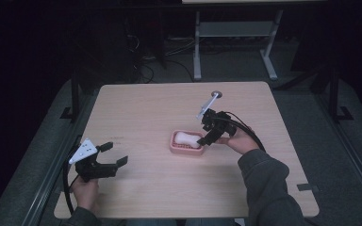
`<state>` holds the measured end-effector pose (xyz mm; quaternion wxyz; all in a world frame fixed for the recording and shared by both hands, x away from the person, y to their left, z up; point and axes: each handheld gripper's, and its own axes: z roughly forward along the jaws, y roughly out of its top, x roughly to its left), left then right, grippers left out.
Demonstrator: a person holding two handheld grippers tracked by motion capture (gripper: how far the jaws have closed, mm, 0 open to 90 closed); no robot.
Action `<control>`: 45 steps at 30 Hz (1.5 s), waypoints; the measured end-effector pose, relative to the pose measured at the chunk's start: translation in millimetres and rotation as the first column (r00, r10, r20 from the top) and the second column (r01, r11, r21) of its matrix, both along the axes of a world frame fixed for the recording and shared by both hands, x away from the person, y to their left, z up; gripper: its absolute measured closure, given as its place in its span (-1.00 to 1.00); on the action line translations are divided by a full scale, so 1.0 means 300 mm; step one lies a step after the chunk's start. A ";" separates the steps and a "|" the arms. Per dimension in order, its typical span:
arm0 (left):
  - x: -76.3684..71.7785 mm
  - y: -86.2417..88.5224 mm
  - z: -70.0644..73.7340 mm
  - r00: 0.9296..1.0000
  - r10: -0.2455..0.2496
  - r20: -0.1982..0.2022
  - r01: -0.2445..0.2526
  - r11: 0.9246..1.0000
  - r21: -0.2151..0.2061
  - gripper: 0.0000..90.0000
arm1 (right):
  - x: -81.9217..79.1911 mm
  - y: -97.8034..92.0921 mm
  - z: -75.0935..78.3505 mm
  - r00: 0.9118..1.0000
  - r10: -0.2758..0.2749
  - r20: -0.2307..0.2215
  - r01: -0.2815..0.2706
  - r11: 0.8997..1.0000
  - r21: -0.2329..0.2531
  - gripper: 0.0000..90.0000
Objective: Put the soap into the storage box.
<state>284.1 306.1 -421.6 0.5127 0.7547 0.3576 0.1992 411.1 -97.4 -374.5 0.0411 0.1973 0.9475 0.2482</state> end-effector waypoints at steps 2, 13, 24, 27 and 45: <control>0.001 -0.001 0.000 1.000 -0.001 -0.004 0.001 1.000 0.004 -0.69 | -0.005 -0.010 -0.001 1.000 -0.002 -0.005 0.002 1.000 0.008 -0.27; 0.000 -0.002 -0.001 1.000 -0.002 -0.007 0.002 1.000 0.004 -0.69 | -0.034 -0.067 0.002 1.000 -0.018 -0.005 0.018 1.000 0.025 -0.28; 0.003 -0.003 -0.002 1.000 -0.004 -0.004 0.004 1.000 0.008 -0.69 | -0.064 -0.108 -0.008 0.999 -0.038 -0.012 0.039 0.998 0.042 -0.30; 0.002 -0.003 -0.002 1.000 -0.004 -0.003 0.004 1.000 0.007 -0.69 | -0.070 -0.121 -0.020 0.999 -0.046 -0.026 0.046 0.998 0.030 -0.33; 0.002 -0.004 -0.002 1.000 -0.004 -0.004 0.004 1.000 0.009 -0.69 | -0.125 -0.223 -0.033 0.995 -0.097 -0.019 0.098 0.993 0.059 -0.33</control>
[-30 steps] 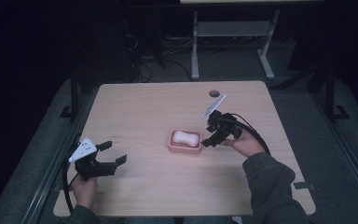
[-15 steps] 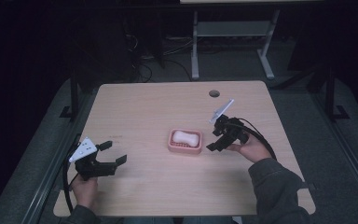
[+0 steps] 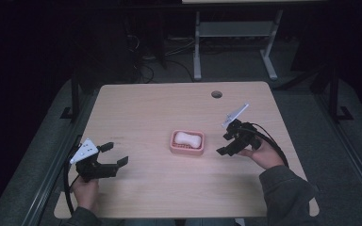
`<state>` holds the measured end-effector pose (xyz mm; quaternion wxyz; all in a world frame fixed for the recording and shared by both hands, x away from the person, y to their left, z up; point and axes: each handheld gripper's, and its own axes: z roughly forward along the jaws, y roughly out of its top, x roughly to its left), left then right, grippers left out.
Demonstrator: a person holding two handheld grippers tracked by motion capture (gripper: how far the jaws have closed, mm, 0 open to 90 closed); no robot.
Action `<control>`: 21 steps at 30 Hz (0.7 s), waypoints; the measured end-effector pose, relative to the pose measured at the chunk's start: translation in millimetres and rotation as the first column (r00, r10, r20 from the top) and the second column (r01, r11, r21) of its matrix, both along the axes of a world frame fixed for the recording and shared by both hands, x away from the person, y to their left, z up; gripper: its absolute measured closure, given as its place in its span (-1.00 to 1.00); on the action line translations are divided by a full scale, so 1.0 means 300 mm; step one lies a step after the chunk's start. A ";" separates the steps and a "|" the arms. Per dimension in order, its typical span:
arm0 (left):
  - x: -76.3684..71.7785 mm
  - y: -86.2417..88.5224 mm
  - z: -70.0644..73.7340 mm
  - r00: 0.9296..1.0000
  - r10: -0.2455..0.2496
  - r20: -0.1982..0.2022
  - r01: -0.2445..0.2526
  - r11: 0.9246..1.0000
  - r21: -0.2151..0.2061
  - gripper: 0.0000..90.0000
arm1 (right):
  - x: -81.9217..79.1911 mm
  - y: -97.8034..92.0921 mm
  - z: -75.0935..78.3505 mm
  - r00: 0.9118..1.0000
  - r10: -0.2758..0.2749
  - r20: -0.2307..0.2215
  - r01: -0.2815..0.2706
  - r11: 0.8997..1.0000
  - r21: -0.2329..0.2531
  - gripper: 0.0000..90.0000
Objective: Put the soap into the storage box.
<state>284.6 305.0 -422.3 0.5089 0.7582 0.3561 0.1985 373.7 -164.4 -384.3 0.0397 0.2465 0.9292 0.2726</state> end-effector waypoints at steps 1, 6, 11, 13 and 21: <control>0.000 0.000 0.000 1.000 -0.001 -0.001 0.001 1.000 0.000 -0.69 | -0.005 -0.003 0.000 1.000 -0.007 0.001 0.007 1.000 -0.001 -0.33; 0.000 0.000 0.000 1.000 0.000 0.002 0.000 1.000 0.000 -0.69 | -0.017 -0.024 -0.008 1.000 -0.017 -0.002 0.017 1.000 0.003 -0.33; 0.000 0.001 0.000 1.000 -0.001 -0.001 0.001 1.000 0.003 -0.69 | -0.027 -0.040 -0.013 1.000 -0.021 -0.002 0.021 1.000 0.000 -0.34; 0.000 0.000 0.000 1.000 0.001 -0.001 -0.001 1.000 0.001 -0.69 | -0.031 -0.048 -0.017 1.000 -0.029 -0.004 0.029 1.000 0.002 -0.34; 0.000 0.000 0.000 1.000 0.002 0.004 -0.002 1.000 -0.004 -0.69 | -0.056 -0.079 -0.026 0.998 -0.053 -0.016 0.054 0.999 0.008 -0.34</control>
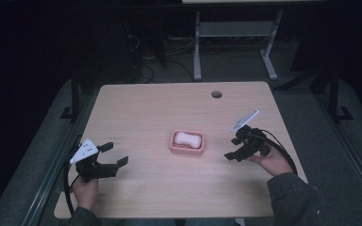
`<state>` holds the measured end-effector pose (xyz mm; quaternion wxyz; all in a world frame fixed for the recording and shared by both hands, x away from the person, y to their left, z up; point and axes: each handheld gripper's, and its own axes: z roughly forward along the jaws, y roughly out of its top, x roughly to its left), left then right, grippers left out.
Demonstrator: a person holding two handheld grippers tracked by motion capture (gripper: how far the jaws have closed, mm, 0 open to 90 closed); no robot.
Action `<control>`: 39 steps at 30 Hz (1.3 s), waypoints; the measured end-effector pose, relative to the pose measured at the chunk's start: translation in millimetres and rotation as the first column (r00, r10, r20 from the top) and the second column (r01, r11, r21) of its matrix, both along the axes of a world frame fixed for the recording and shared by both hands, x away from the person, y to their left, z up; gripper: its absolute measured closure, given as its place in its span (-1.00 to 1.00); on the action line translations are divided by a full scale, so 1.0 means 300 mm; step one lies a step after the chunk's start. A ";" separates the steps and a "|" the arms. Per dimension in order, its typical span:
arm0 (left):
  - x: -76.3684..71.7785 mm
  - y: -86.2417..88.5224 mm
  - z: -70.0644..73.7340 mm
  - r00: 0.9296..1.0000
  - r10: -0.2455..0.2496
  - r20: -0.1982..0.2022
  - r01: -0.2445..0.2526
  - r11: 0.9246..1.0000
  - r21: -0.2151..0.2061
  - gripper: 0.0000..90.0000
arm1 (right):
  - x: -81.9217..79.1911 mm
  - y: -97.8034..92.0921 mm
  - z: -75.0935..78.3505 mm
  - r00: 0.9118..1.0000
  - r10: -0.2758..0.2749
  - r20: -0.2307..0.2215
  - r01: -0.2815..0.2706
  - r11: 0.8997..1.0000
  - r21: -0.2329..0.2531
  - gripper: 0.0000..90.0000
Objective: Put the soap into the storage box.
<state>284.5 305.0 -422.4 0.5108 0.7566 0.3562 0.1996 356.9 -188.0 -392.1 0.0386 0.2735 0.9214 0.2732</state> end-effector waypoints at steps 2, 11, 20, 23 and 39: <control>0.000 -0.001 -0.001 1.000 -0.002 -0.004 0.002 1.000 0.000 -0.69 | -0.005 -0.009 -0.003 1.000 -0.002 0.002 0.002 1.000 0.001 -0.34; 0.001 -0.001 -0.001 1.000 -0.004 -0.006 0.004 1.000 0.007 -0.69 | -0.031 -0.044 -0.018 1.000 -0.019 0.000 0.019 1.000 0.012 -0.34; 0.002 0.000 -0.001 1.000 -0.007 -0.001 0.007 1.000 0.015 -0.69 | -0.061 -0.082 -0.033 0.999 -0.040 0.000 0.040 0.999 0.010 -0.34; 0.000 -0.003 -0.002 1.000 -0.002 -0.008 0.002 1.000 0.005 -0.69 | -0.071 -0.095 -0.037 0.999 -0.048 -0.005 0.048 0.999 0.013 -0.34; 0.000 -0.004 -0.003 1.000 -0.006 -0.011 0.006 1.000 0.013 -0.69 | -0.126 -0.162 -0.072 0.997 -0.080 -0.003 0.080 0.996 0.025 -0.34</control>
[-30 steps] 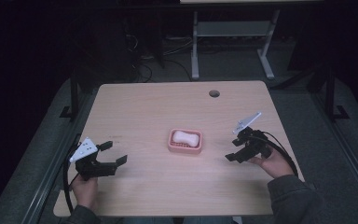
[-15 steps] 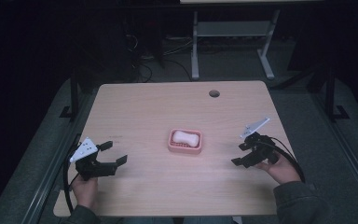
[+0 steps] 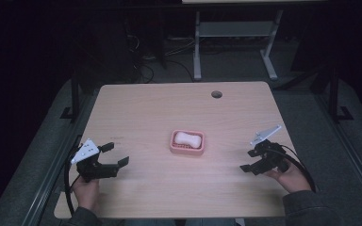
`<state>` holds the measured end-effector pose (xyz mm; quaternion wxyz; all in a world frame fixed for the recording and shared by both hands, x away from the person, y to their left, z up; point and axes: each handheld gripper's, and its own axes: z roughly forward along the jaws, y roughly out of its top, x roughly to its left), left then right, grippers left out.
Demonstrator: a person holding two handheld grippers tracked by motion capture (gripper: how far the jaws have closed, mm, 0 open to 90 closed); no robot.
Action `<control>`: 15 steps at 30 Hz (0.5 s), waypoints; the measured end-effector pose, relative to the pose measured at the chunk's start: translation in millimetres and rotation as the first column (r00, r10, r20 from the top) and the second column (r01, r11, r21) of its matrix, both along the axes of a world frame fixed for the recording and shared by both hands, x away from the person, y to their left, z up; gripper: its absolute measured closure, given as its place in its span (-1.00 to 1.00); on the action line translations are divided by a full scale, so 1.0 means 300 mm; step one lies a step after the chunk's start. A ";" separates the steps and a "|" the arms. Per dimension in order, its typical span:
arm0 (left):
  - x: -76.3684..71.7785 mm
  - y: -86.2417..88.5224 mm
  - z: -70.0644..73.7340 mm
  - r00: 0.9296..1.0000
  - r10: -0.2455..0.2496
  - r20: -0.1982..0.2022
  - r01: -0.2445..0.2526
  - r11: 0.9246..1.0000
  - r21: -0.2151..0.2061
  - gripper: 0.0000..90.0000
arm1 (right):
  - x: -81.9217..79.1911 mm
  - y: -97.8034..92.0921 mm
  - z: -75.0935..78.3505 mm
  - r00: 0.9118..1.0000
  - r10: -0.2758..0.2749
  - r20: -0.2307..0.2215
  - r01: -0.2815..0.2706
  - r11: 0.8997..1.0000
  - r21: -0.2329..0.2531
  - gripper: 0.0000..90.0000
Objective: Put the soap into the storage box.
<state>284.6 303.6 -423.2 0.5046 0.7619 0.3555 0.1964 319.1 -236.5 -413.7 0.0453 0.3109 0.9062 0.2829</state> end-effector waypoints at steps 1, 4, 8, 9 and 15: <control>0.000 0.000 0.000 1.000 0.000 -0.001 0.000 1.000 -0.001 -0.69 | -0.005 -0.004 -0.003 1.000 -0.001 0.000 0.001 1.000 -0.001 -0.34; 0.000 -0.001 0.000 1.000 -0.001 -0.001 0.001 1.000 0.001 -0.69 | -0.021 -0.018 -0.009 1.000 -0.011 -0.001 0.011 1.000 0.002 -0.34; 0.001 -0.003 -0.001 1.000 -0.003 0.001 0.003 1.000 0.000 -0.69 | -0.041 -0.034 -0.021 1.000 -0.021 -0.004 0.021 1.000 0.007 -0.34; 0.001 -0.004 -0.002 1.000 -0.002 0.001 0.002 1.000 -0.002 -0.69 | -0.048 -0.038 -0.025 1.000 -0.023 -0.006 0.023 1.000 0.008 -0.34; 0.000 -0.004 -0.002 1.000 -0.004 0.000 0.004 1.000 -0.002 -0.69 | -0.082 -0.056 -0.046 0.999 -0.040 -0.008 0.040 0.999 0.018 -0.34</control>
